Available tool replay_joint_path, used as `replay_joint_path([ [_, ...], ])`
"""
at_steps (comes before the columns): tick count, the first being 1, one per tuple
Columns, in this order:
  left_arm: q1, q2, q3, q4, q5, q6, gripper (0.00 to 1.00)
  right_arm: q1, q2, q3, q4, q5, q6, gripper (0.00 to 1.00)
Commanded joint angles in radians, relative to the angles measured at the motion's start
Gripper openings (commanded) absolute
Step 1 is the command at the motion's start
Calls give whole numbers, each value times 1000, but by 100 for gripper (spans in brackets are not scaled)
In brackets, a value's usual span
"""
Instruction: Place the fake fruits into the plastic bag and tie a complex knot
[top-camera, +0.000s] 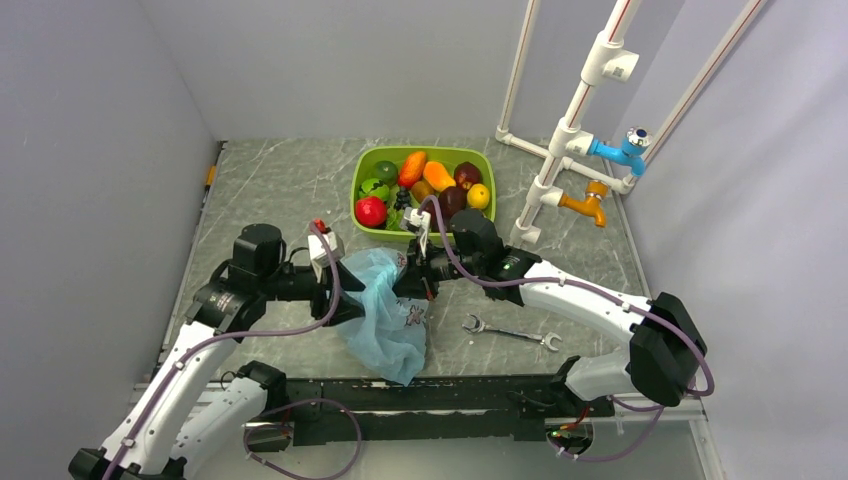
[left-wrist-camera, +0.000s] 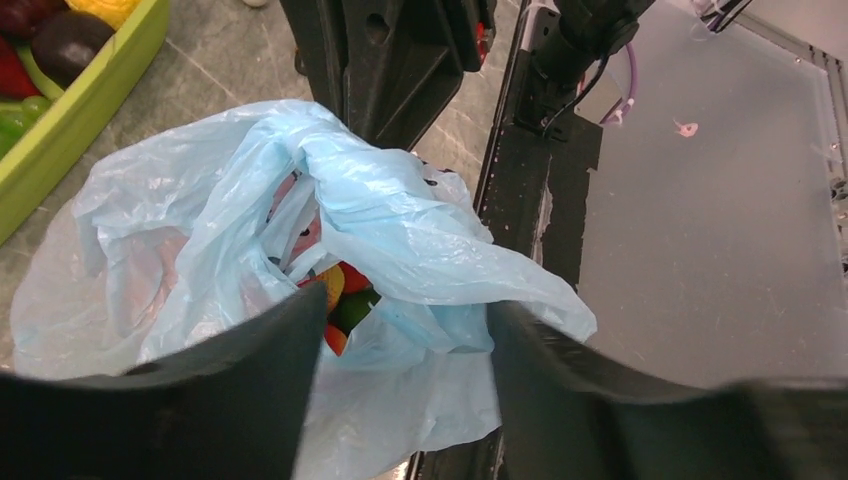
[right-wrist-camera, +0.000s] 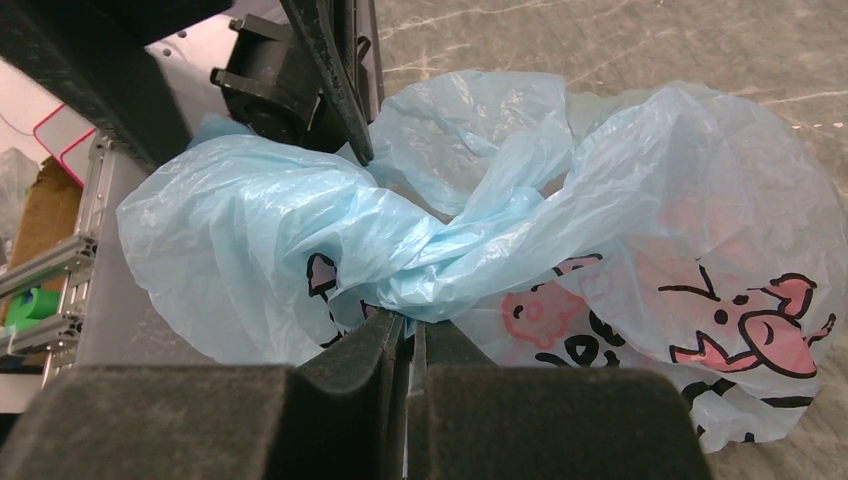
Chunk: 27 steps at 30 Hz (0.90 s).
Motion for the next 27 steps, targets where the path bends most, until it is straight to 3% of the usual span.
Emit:
replay_joint_path([
  [1,-5,32,-12,14,-49,-21,51,3,-16,17,16,8,-18,0],
  [6,5,68,39,-141,-133,98,22,-13,-48,10,-47,5,-72,0],
  [8,24,66,52,-174,-140,137,2,-22,-54,12,-83,7,-94,0],
  [13,125,58,81,-267,-139,230,0,-84,-74,31,-231,-3,-207,0],
  [27,340,44,46,-260,-422,357,0,-232,-133,44,-540,101,-553,0],
])
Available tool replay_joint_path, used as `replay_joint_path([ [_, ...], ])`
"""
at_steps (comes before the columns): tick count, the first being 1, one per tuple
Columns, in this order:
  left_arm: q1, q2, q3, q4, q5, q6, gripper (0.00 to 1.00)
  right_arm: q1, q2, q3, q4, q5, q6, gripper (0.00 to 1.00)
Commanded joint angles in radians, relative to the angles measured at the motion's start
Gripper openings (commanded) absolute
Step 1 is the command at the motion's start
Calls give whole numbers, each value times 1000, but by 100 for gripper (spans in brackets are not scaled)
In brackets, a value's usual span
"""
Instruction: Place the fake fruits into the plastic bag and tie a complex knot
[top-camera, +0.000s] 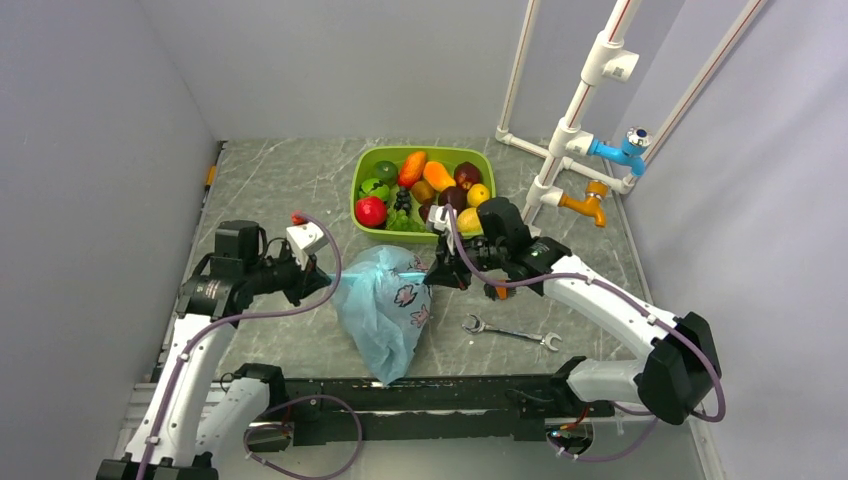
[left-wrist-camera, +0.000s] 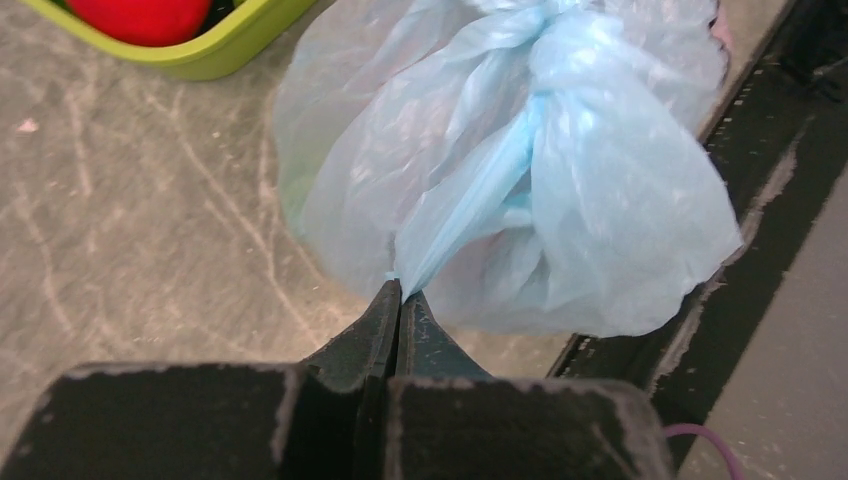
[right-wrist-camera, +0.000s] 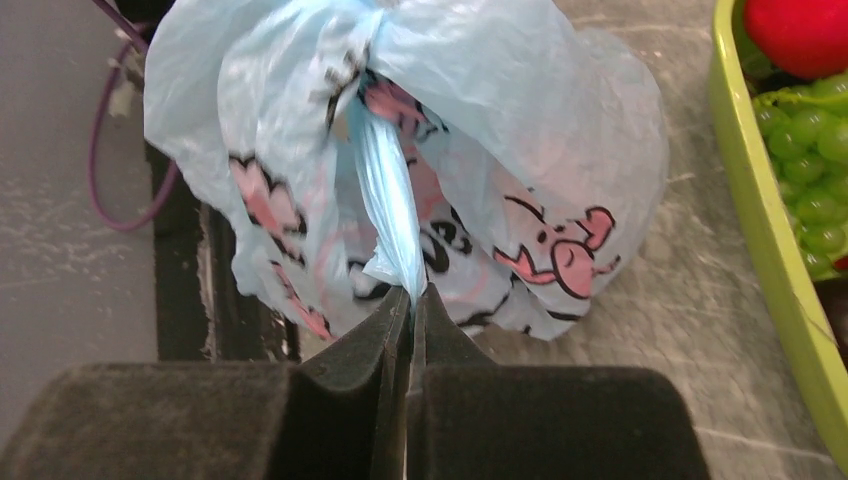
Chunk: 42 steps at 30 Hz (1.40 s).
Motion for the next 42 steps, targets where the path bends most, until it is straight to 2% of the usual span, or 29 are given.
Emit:
replay_joint_path([
  [1,103,4,-10,-27,-212,120,0,-74,-43,6,-204,106,-150,0],
  [11,222,65,-116,41,-269,289,0,-125,-100,-135,-277,213,-326,0],
  [17,230,128,-160,109,-291,296,0,-125,-56,-175,-248,288,-374,0],
  [21,230,143,-102,11,-87,340,0,-125,-37,-90,-318,191,-388,0],
  [22,230,139,-90,-2,-48,337,0,-125,-38,-54,-340,152,-378,6],
  [26,229,128,-66,-36,75,342,0,-102,-59,32,-261,75,-255,58],
  [28,218,123,-68,-24,112,330,0,-79,-58,56,-207,55,-217,66],
  [30,192,127,-66,-2,130,300,0,-55,-42,72,-171,38,-204,66],
  [37,73,147,-65,63,101,218,0,49,64,96,-153,22,-232,56],
  [42,45,129,-73,88,75,204,0,106,99,84,-151,47,-243,59],
])
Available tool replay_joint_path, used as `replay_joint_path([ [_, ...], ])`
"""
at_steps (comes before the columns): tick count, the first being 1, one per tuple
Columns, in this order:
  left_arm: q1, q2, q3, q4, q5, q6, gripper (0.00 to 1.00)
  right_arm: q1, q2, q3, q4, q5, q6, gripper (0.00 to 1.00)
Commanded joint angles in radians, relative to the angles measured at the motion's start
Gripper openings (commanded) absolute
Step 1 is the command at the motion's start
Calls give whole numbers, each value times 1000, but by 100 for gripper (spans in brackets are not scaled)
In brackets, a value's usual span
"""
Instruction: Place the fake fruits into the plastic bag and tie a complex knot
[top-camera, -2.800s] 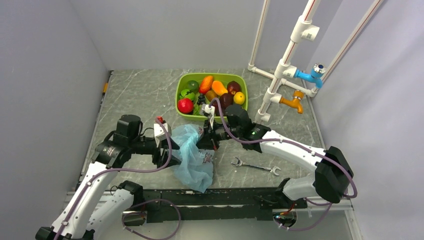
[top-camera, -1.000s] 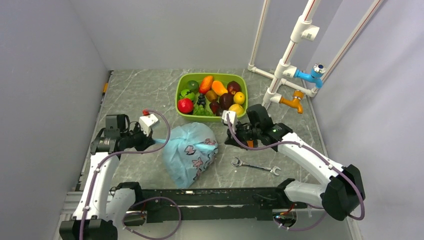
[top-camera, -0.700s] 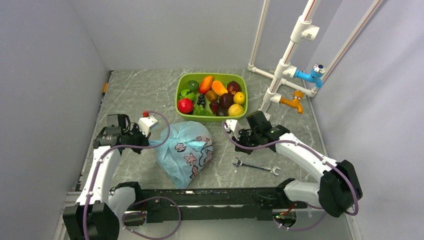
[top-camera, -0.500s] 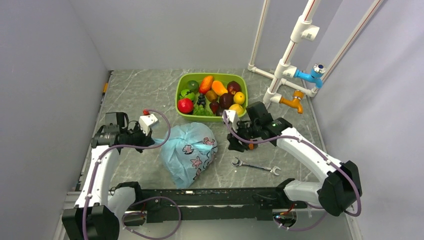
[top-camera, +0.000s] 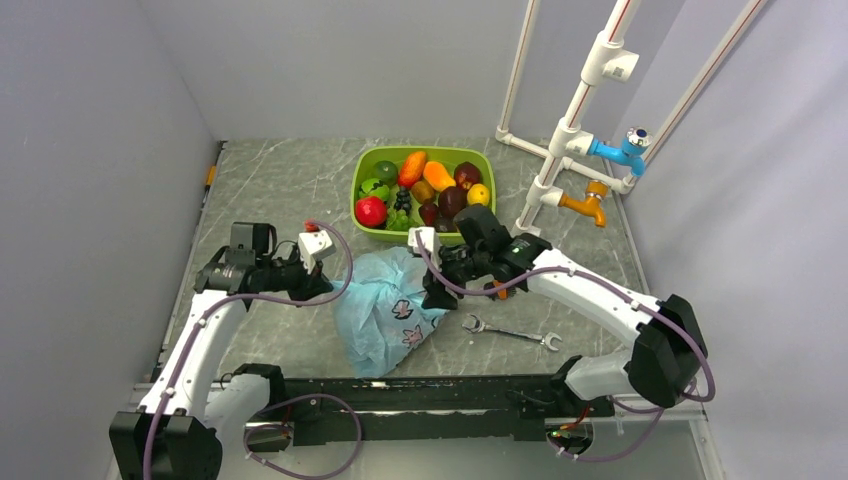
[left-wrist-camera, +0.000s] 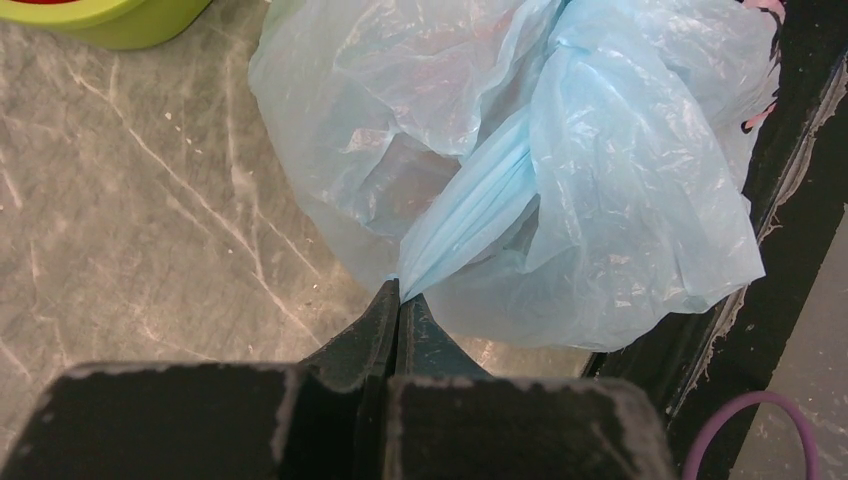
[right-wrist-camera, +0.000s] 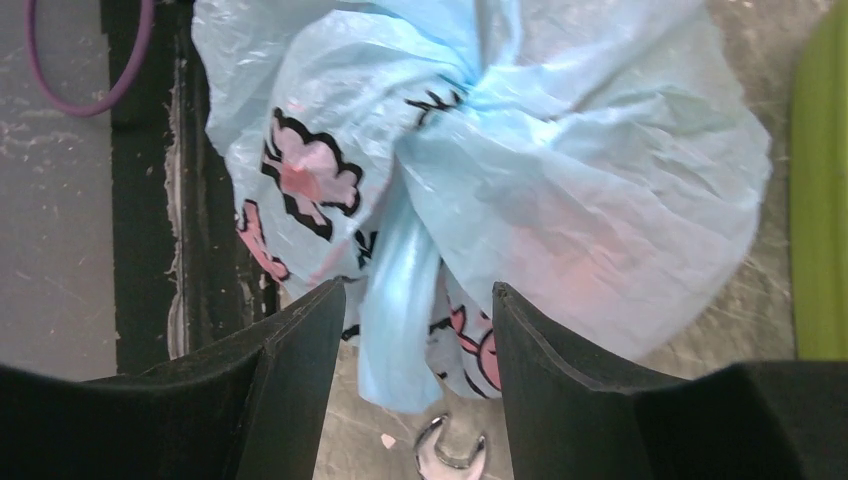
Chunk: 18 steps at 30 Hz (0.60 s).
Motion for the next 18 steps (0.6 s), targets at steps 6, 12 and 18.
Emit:
replay_joint_path([
  [6,-16,-16,25,52,5,-34,0,74,43,-20,47,62,-42,59],
  [12,-16,-6,34,45,-15,-9,0,83,59,-36,12,162,-94,47],
  [18,-16,-1,46,35,-1,4,0,97,-37,-81,-6,178,-63,41],
])
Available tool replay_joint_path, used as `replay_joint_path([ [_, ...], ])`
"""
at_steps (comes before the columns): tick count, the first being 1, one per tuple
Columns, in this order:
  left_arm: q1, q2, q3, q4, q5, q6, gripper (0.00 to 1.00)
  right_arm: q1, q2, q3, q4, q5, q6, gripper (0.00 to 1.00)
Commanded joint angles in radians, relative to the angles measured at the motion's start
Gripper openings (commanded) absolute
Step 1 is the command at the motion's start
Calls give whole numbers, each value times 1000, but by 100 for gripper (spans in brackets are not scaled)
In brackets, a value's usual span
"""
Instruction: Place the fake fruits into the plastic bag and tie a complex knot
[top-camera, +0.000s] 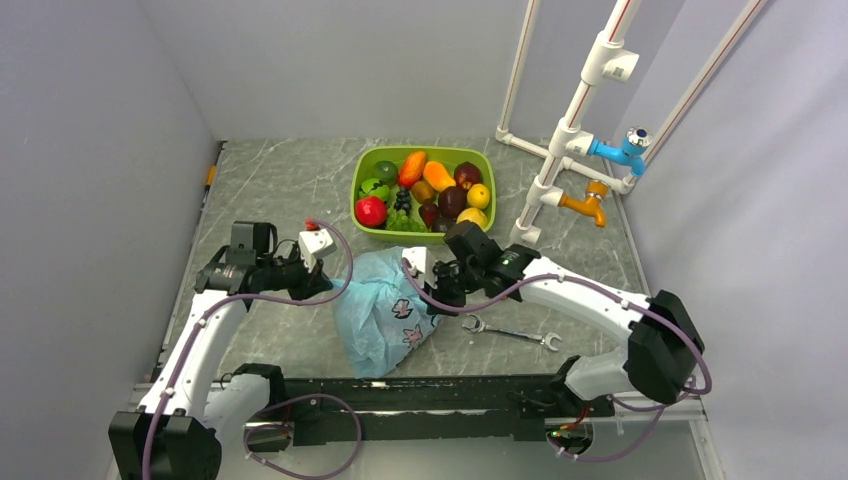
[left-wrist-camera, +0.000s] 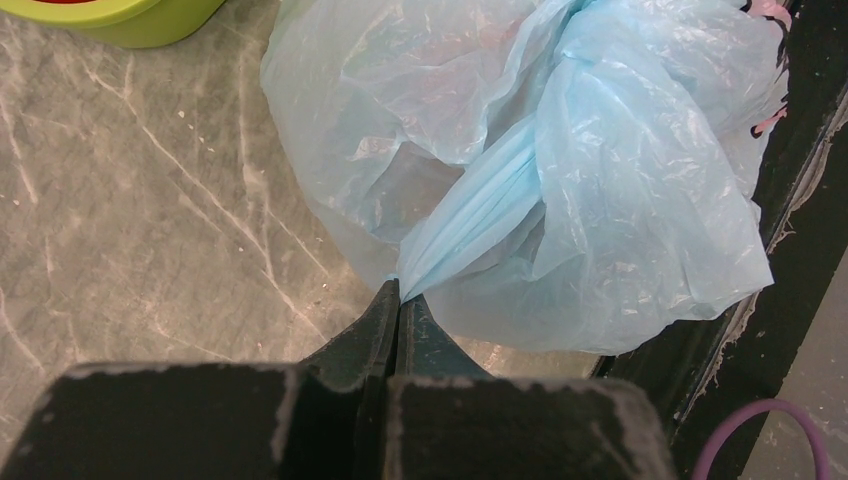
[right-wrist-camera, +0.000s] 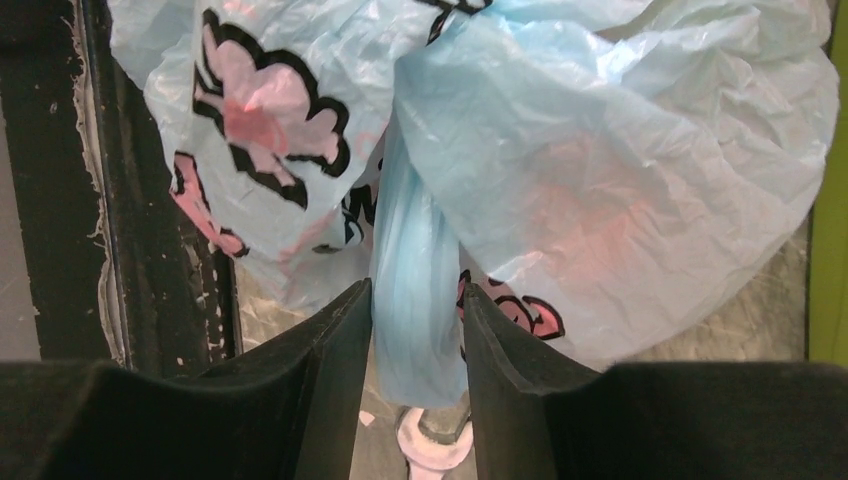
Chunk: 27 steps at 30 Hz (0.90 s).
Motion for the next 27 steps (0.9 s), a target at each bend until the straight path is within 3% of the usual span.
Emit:
replay_joint_path([
  [1,-3,0,49,5,32,28,0,19,-84,-36,-1,35,2,43],
  [3,-9,-4,51,-7,54,55,0,29,-69,-45,22,43,11,51],
  [5,-14,-10,46,-9,68,70,10,30,-34,-39,45,45,12,51],
  [8,-15,-14,50,-34,81,143,37,29,2,-10,42,40,12,12],
  [10,-16,-20,47,-47,77,216,50,29,-23,-13,46,34,16,0],
  [11,-17,-22,44,-43,75,248,55,29,-40,-22,53,32,19,0],
  [15,-62,-11,46,-4,42,308,57,30,-68,-33,52,32,34,0],
  [20,-162,29,59,78,-11,266,60,28,-59,-17,59,42,40,0],
  [22,-214,44,63,98,-52,263,52,29,-56,-10,64,52,44,0],
  [25,-244,68,91,71,-127,238,3,26,-61,14,45,90,47,0],
  [27,-233,71,117,50,-228,153,0,14,-91,31,18,131,54,0],
])
